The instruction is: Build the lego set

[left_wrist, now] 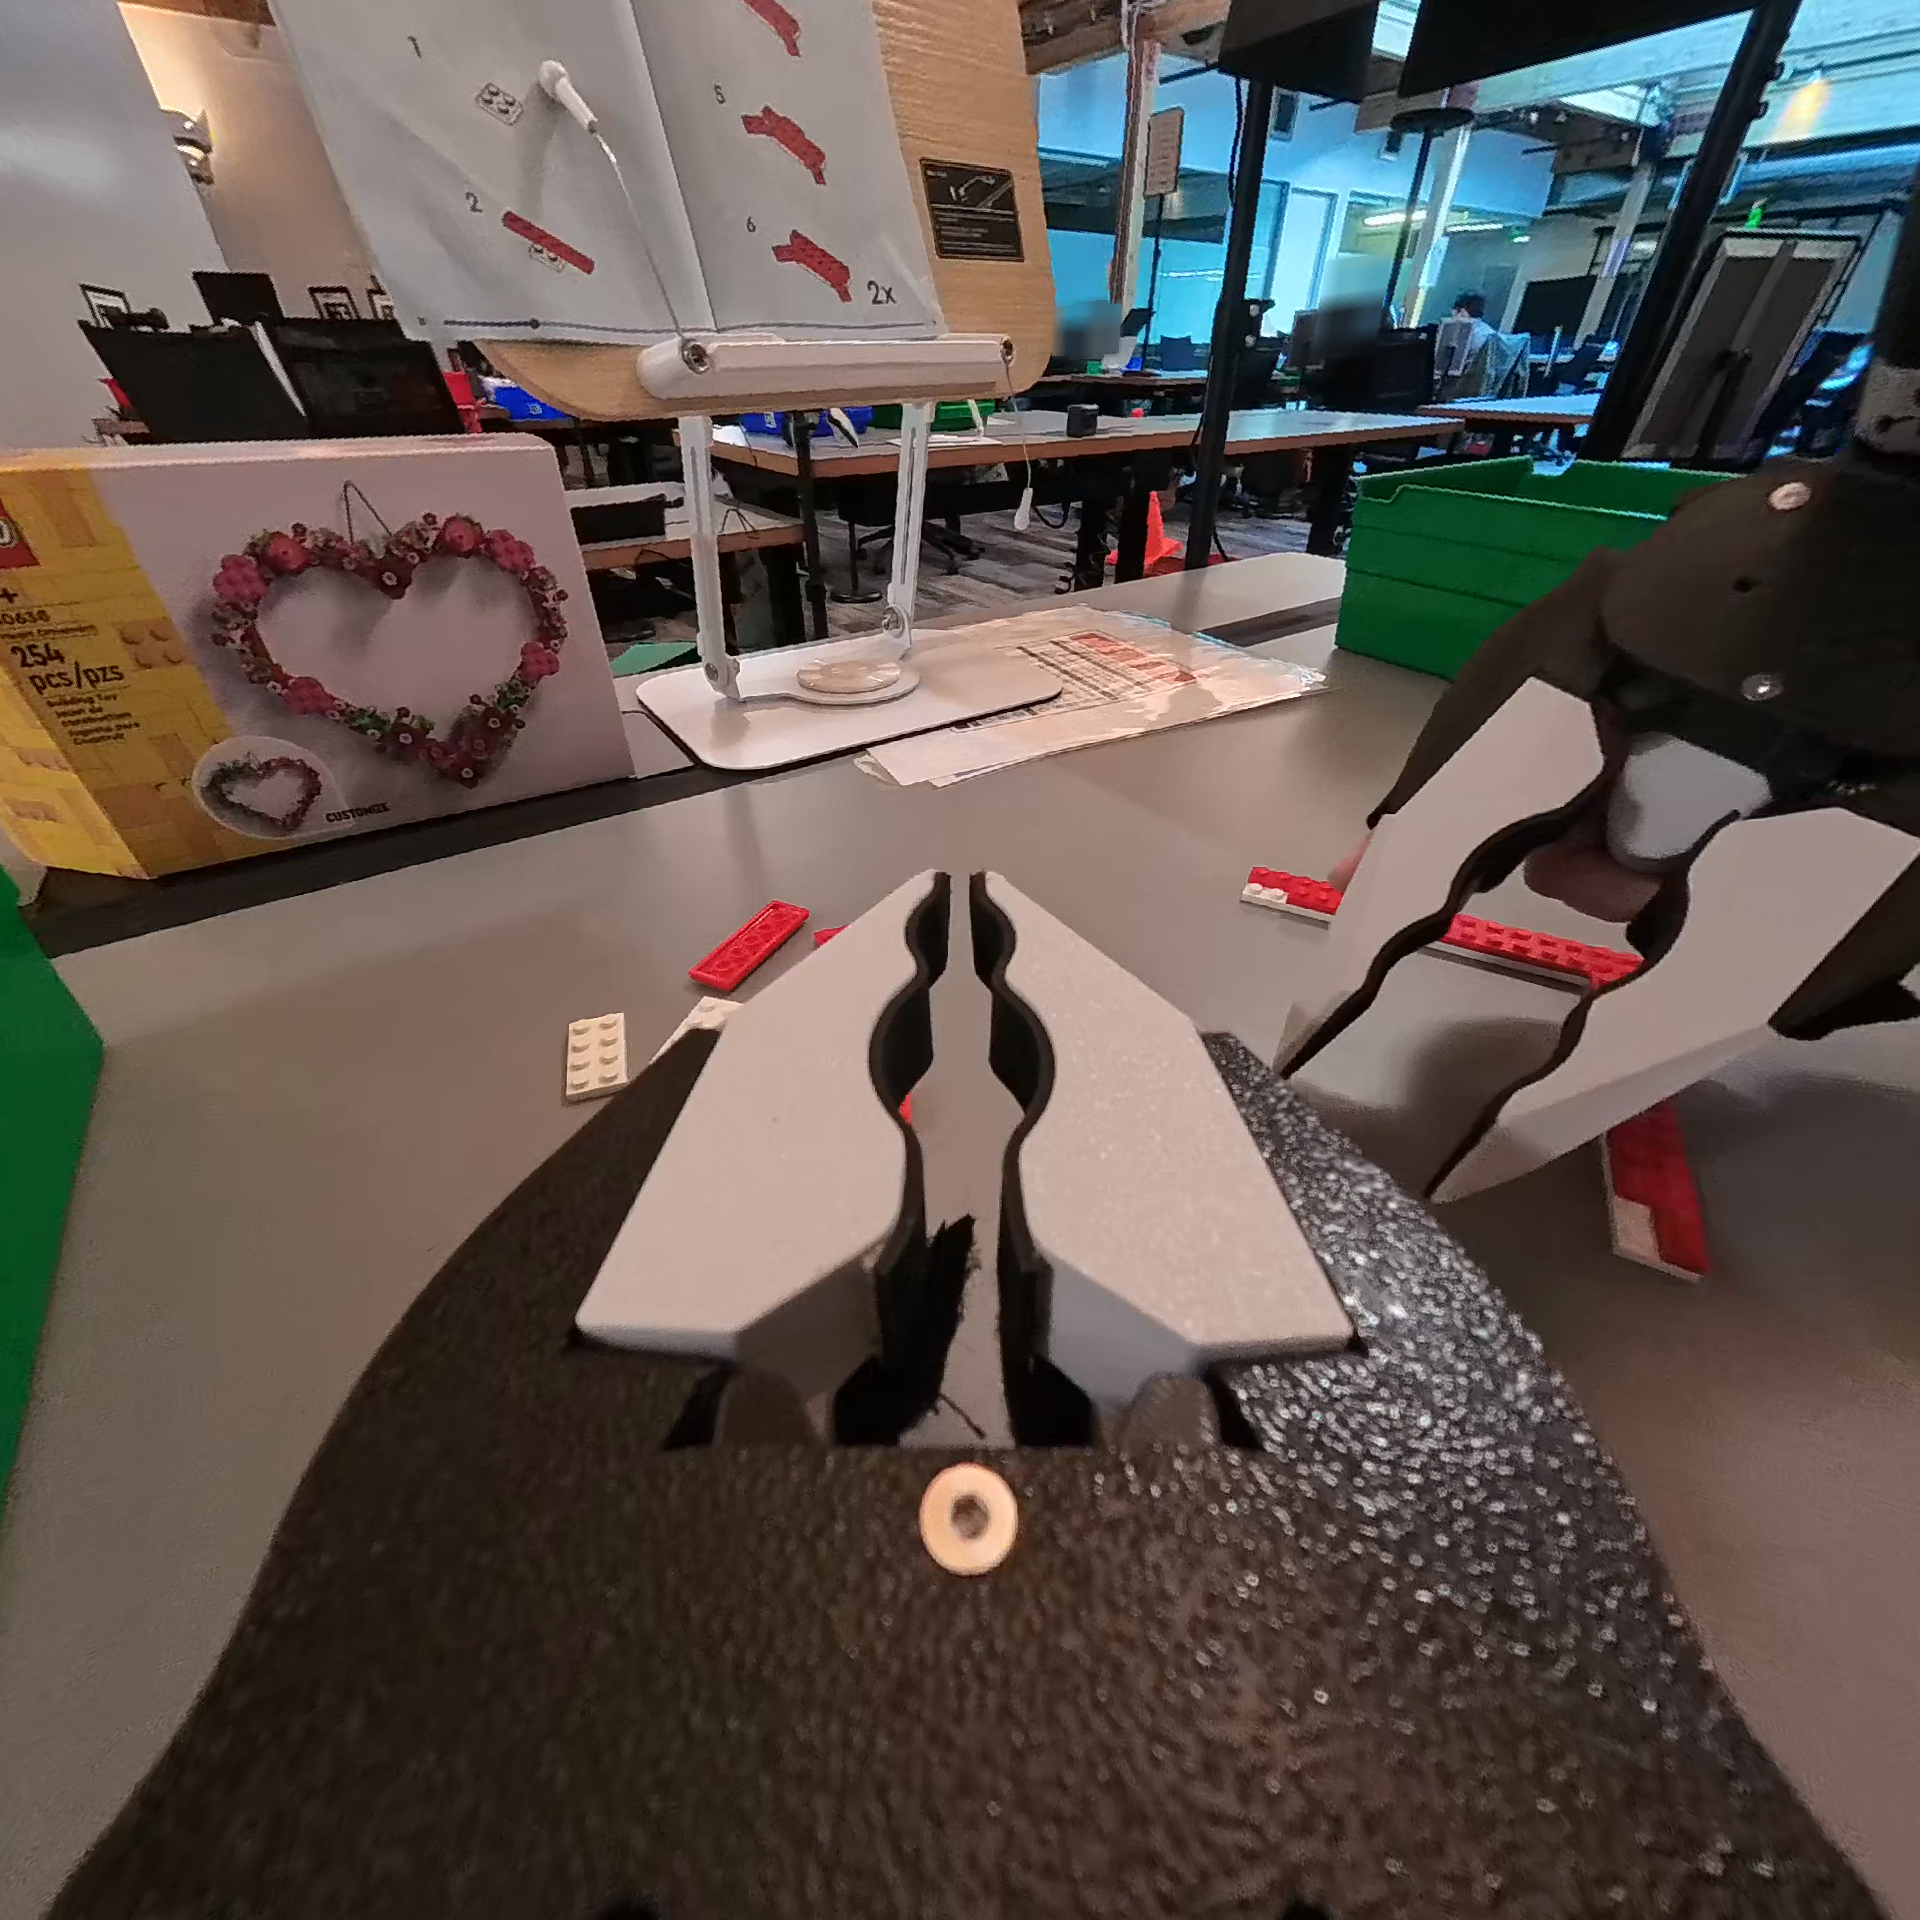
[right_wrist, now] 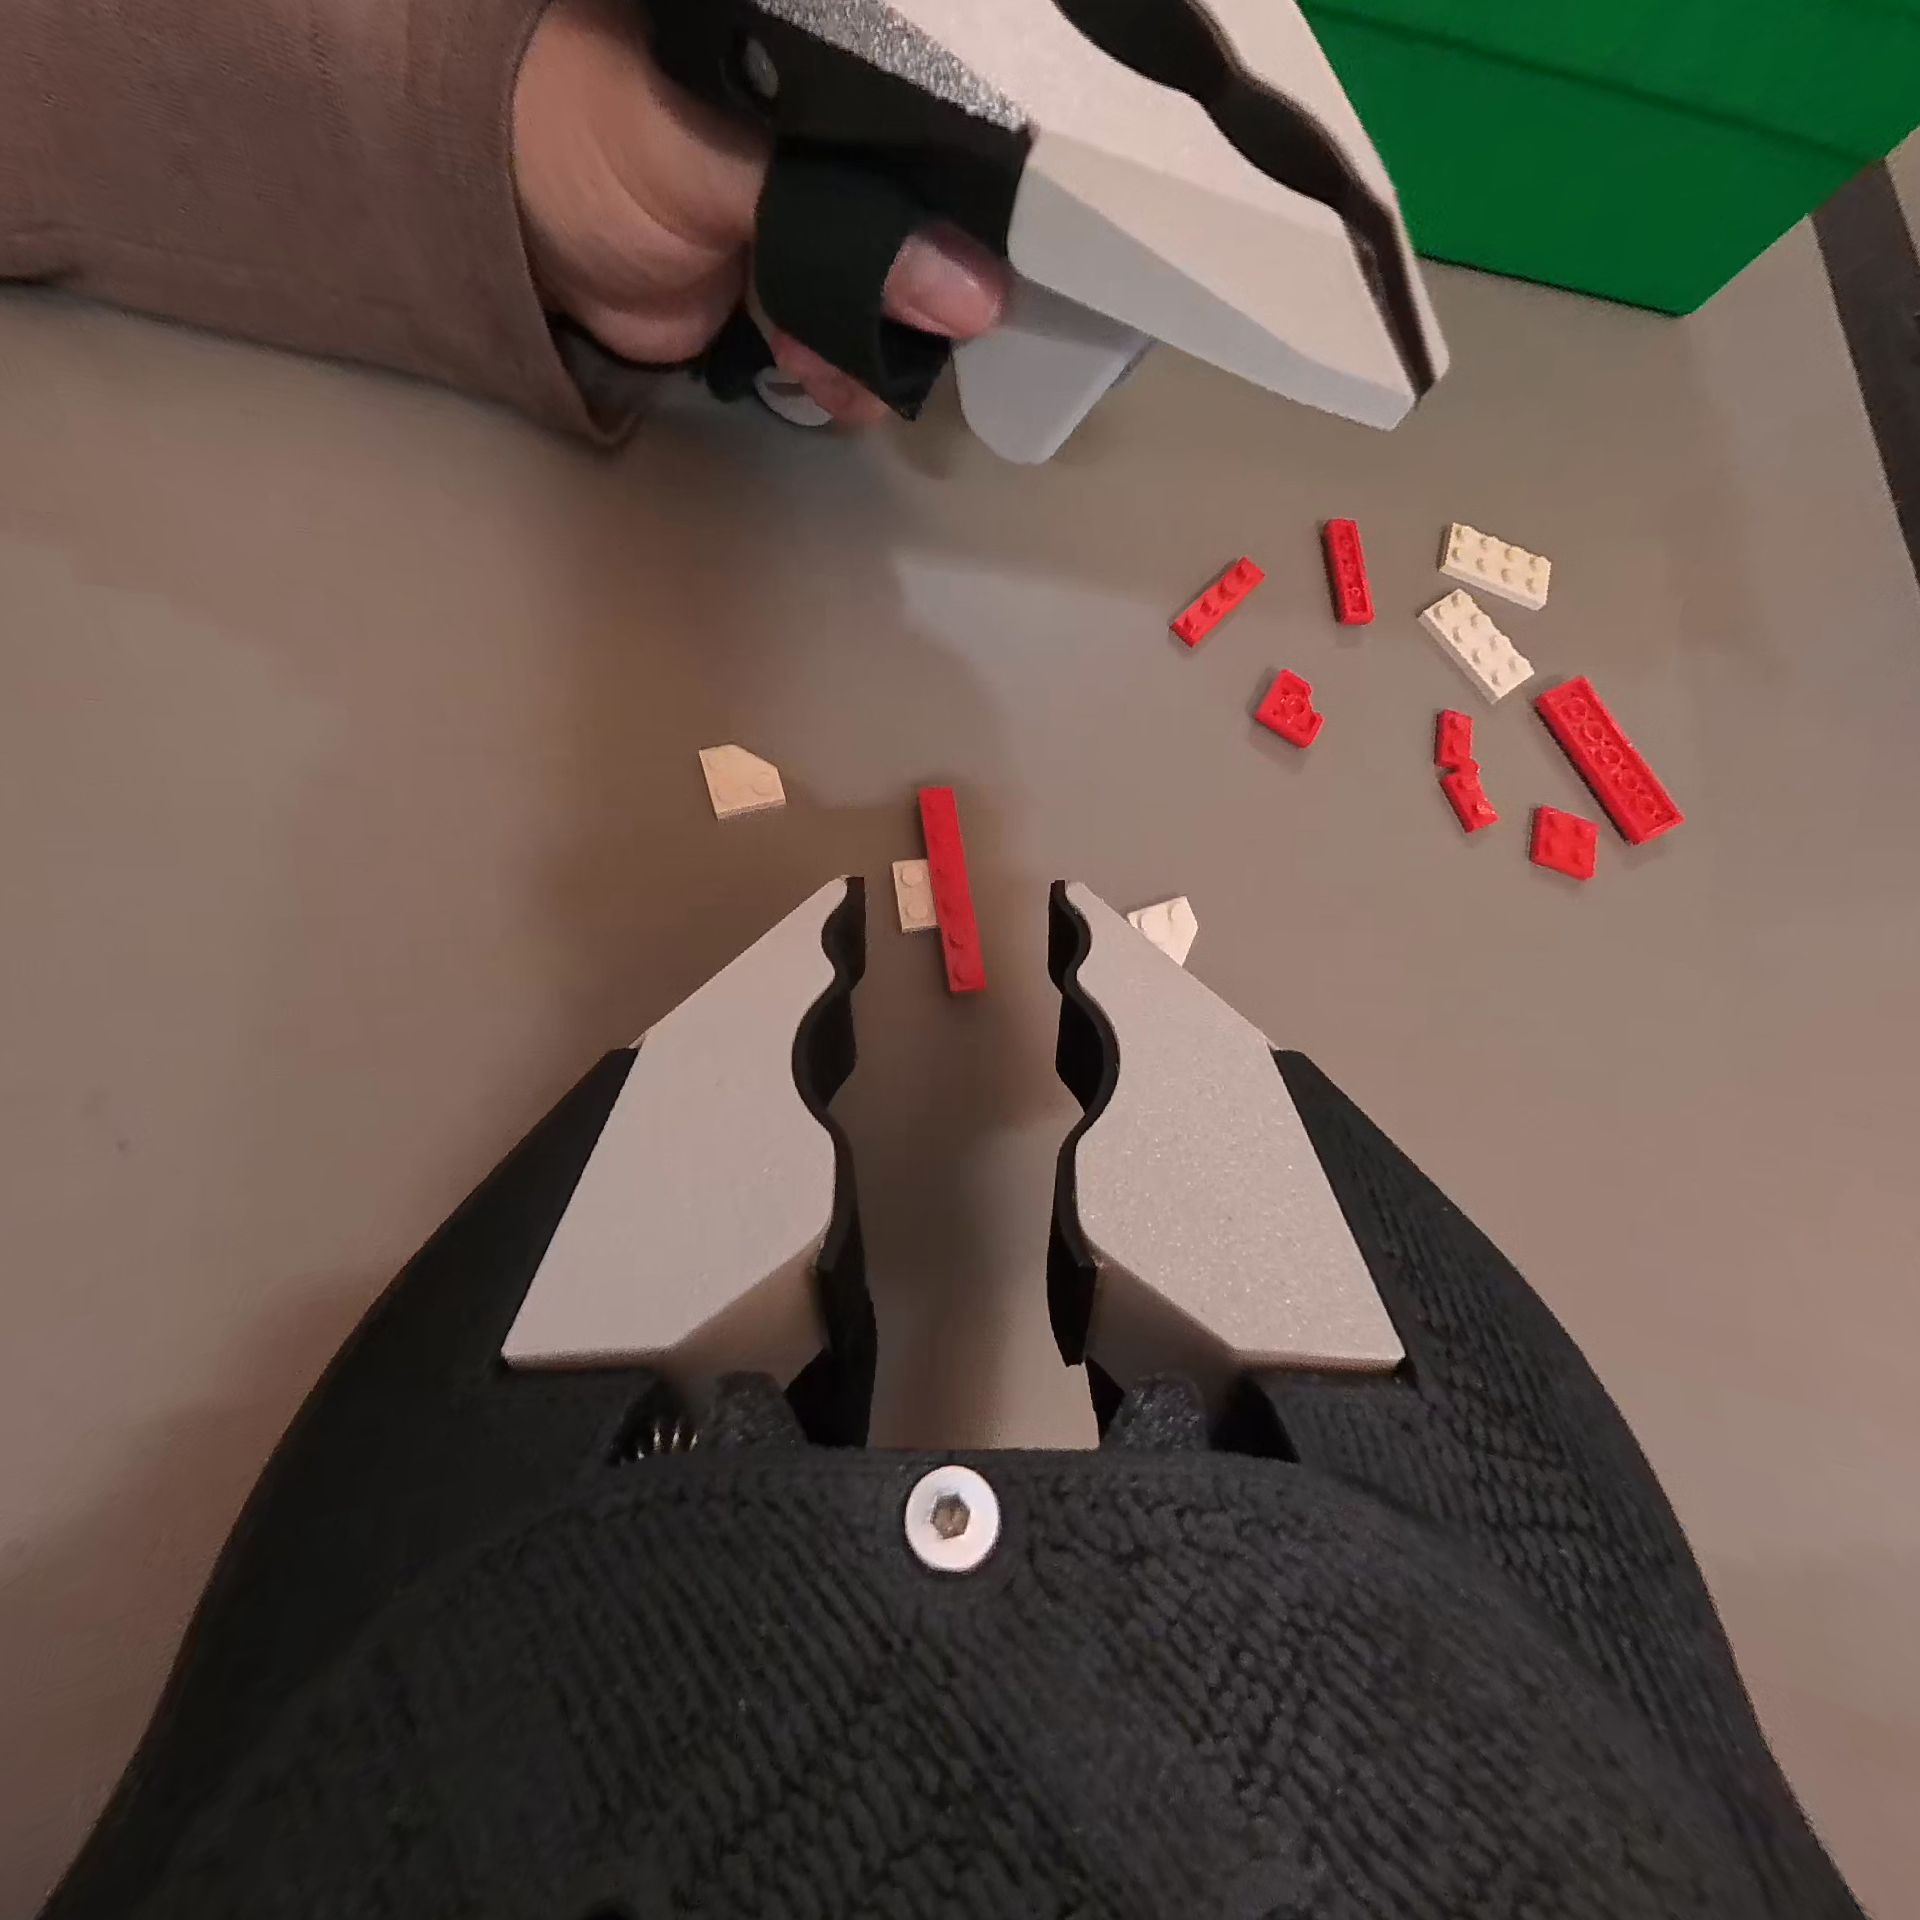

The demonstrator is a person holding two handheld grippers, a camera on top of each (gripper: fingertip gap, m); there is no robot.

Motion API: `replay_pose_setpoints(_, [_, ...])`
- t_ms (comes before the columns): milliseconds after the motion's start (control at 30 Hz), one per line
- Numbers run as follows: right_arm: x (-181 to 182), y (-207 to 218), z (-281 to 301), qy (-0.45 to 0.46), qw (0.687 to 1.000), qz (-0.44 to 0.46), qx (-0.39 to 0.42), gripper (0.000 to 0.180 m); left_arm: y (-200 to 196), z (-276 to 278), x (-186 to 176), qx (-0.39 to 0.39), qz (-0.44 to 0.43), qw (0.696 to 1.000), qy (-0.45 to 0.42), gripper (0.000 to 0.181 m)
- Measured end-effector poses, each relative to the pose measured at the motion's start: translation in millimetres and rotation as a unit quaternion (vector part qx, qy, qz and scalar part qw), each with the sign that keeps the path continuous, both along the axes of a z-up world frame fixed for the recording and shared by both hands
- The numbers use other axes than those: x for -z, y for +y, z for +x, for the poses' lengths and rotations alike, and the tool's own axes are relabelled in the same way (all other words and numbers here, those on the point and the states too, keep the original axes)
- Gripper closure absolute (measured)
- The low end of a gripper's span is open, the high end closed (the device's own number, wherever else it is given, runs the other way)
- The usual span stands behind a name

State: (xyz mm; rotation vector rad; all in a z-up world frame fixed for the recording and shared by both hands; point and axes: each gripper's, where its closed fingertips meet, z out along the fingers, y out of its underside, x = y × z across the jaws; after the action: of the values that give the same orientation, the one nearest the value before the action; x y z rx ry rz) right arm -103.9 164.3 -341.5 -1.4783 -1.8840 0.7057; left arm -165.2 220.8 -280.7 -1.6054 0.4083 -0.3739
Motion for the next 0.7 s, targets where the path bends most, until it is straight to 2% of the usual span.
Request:
replay_pose_setpoints(400, [7.6,0.3,4.8,-0.004,1.000,-0.023,-0.009,0.145,-0.9,2.4,1.9,0.000,0.007,1.000,0.018,0.180])
replay_pose_setpoints(700, [11.5,-29.6,-18.9,-0.010,0.999,-0.003,-0.044,0.140,-0.6,1.6,2.5,-0.001,0.007,1.000,0.021,0.180])
